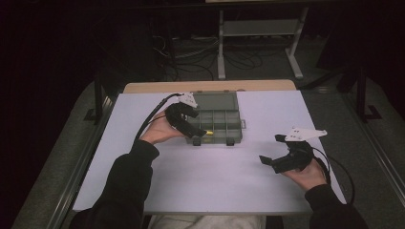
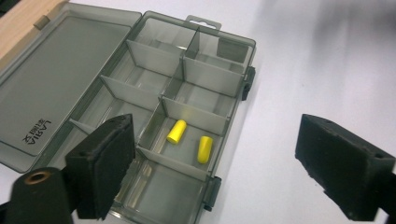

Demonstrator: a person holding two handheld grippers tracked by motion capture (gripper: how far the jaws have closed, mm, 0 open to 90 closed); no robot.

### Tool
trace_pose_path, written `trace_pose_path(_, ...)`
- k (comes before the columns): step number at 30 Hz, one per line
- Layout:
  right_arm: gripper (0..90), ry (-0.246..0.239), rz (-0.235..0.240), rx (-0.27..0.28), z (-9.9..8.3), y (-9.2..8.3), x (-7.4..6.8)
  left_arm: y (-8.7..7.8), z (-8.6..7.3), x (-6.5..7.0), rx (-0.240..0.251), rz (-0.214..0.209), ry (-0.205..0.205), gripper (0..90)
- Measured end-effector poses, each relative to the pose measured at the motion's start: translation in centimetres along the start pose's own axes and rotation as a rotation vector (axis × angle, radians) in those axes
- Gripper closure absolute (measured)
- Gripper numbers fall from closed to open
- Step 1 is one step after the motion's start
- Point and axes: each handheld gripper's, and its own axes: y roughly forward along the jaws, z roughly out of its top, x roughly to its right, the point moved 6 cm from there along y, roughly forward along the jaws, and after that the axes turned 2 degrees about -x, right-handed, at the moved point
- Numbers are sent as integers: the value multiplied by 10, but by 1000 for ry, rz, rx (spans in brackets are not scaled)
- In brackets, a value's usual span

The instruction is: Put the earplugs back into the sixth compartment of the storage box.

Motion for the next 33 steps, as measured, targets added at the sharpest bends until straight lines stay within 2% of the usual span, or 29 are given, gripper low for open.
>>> trace_pose_path(9,0,2,-2,0,0,-1,0,-12,-12,10,46,43,-3,0)
trace_pose_path(14,0,2,-3,1,0,-1,0,-22,-22,15,79,64,-16,0)
trace_pose_path(20,0,5,-5,2,0,-1,0,-38,-33,16,150,106,-43,0)
trace_pose_path(26,0,6,-7,8,0,-2,0,-49,-48,23,180,175,-44,0)
trace_pose_path(33,0,12,-10,10,0,-3,1,-65,-67,28,243,203,-64,0)
